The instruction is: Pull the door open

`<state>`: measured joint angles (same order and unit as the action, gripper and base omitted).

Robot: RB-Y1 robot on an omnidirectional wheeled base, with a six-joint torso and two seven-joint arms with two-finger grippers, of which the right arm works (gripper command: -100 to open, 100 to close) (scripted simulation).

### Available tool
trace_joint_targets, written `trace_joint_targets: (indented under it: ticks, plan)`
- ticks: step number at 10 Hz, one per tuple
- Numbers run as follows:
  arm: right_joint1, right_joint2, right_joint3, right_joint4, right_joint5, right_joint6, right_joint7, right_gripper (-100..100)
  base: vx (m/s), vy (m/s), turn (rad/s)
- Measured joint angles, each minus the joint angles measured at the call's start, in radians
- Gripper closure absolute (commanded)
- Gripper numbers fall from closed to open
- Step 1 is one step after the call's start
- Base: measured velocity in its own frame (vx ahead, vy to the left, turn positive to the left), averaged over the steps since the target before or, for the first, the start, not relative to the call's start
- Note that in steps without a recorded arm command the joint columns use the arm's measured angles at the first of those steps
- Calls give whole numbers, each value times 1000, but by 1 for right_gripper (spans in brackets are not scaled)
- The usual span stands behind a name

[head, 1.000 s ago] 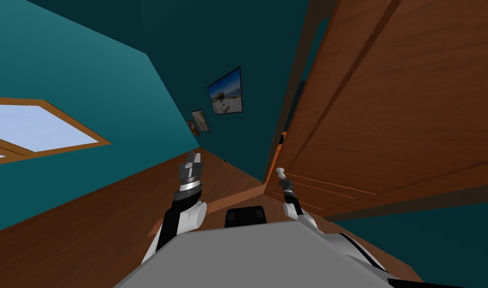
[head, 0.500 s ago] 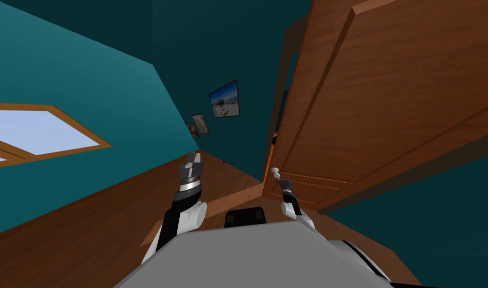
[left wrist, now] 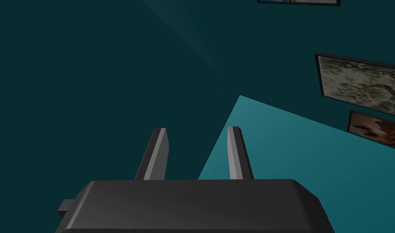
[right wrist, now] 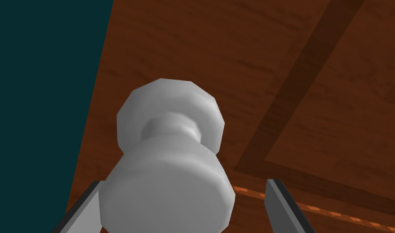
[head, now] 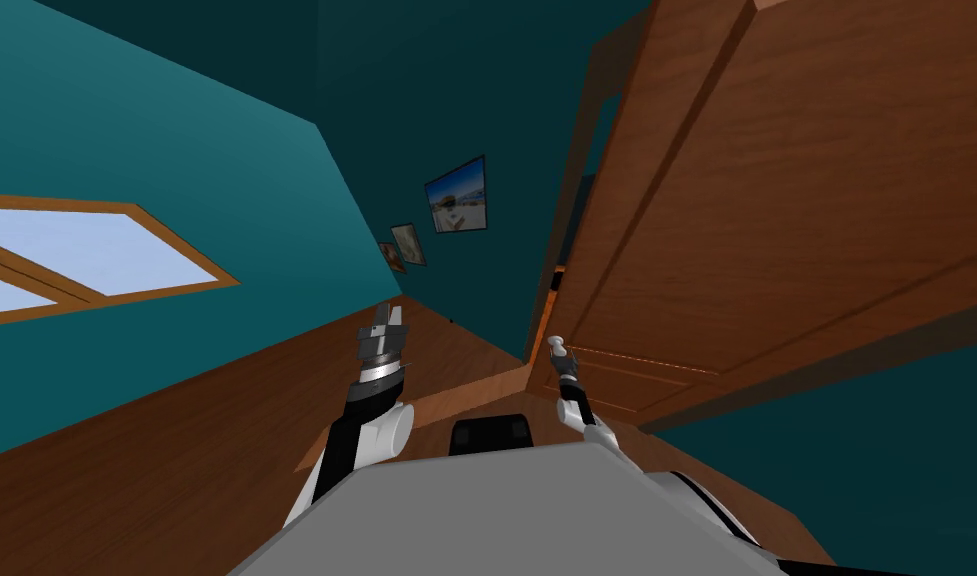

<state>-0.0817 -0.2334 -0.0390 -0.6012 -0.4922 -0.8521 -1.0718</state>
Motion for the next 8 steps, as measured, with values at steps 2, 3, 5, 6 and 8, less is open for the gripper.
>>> trace_joint_targets:
  ticks: [2, 3, 5, 6, 8]
  plan:
    - [-39, 17, 7, 43, -8, -17, -35, -100, -77, 15, 3]
    - [-44, 23, 12, 45, -17, -21, -67, -100, -106, -34, 6]
    - [-49, 44, 17, 26, -39, -9, -124, -100, -105, -14, 11]
    - [-45, 55, 18, 2, -50, 0, -144, -100, -114, 4, 6]
    - [-63, 68, 24, 13, -67, 0, -194, -100, -104, -14, 8]
